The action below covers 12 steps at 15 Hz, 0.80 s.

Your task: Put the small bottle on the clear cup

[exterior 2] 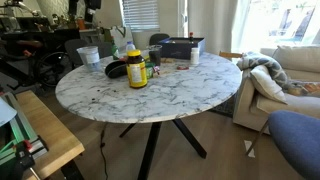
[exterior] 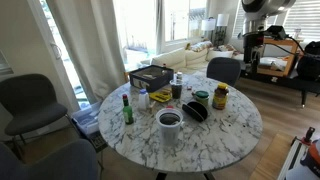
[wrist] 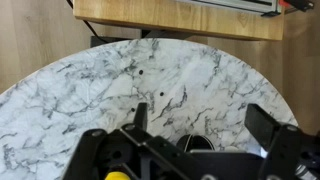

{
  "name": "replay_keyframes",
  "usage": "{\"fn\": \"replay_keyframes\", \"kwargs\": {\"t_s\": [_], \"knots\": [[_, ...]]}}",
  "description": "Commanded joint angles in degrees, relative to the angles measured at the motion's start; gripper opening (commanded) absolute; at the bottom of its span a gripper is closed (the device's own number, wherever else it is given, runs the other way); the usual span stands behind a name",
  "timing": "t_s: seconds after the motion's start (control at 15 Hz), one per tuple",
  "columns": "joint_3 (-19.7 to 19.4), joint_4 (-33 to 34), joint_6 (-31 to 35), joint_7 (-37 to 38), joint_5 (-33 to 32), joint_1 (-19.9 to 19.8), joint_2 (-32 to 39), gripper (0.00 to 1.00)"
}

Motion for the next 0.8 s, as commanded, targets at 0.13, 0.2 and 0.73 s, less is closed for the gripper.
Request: {"fn": "replay_keyframes", "kwargs": {"t_s": [0.13,0.2,0.73], "knots": [[2.89,0.07,2.81,0.24,0.96,-0.87,0.55,1.0],[4.28,-0.06,5.22,1.35,0.64,-0.33,0.88,1.0],[15.86,1.79,20.56,6.6,-0.86,5.13,11.03,1.0]]}}
